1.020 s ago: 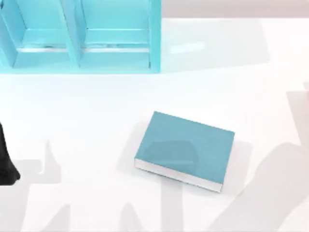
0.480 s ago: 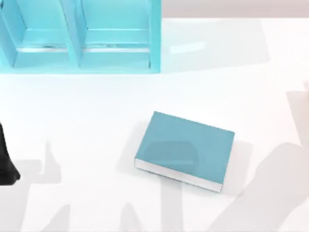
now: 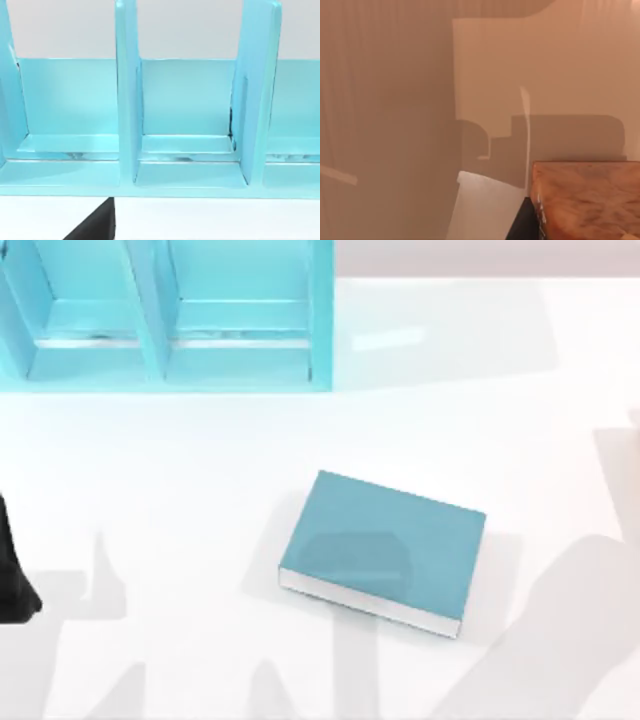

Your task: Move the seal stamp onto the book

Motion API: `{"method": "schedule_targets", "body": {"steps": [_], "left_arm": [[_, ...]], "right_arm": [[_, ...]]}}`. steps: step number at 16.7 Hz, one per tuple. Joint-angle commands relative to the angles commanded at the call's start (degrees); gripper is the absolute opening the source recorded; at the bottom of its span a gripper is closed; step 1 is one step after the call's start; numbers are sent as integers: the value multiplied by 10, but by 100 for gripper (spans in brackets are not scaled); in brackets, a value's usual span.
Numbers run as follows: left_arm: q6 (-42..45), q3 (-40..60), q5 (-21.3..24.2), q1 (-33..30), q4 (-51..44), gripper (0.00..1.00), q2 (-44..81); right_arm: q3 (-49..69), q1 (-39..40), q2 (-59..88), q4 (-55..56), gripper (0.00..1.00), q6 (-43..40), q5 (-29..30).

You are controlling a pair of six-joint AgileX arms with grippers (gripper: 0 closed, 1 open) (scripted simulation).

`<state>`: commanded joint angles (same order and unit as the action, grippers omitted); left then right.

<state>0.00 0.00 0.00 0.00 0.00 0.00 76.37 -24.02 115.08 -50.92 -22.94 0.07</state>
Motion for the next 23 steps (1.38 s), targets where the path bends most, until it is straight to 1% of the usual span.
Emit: {"method": "schedule_targets", "body": {"steps": [3,6,12,16,18,23], "left_arm": [[0,0,0,0,0,100,0],[0,0,0,0,0,100,0],[0,0,0,0,0,100,0],[0,0,0,0,0,100,0],[0,0,0,0,0,100,0],[0,0,0,0,0,100,0]], "right_arm": [[20,9,-15,-33,0,21,3],[61,43,-45,-93,0,63,5],[145,164,-99,-231,0,173,2],[180,228,-117,-295,0,227,0],[187,239,-119,-306,0,236,1],[185,238,-115,-305,0,238,0]]}}
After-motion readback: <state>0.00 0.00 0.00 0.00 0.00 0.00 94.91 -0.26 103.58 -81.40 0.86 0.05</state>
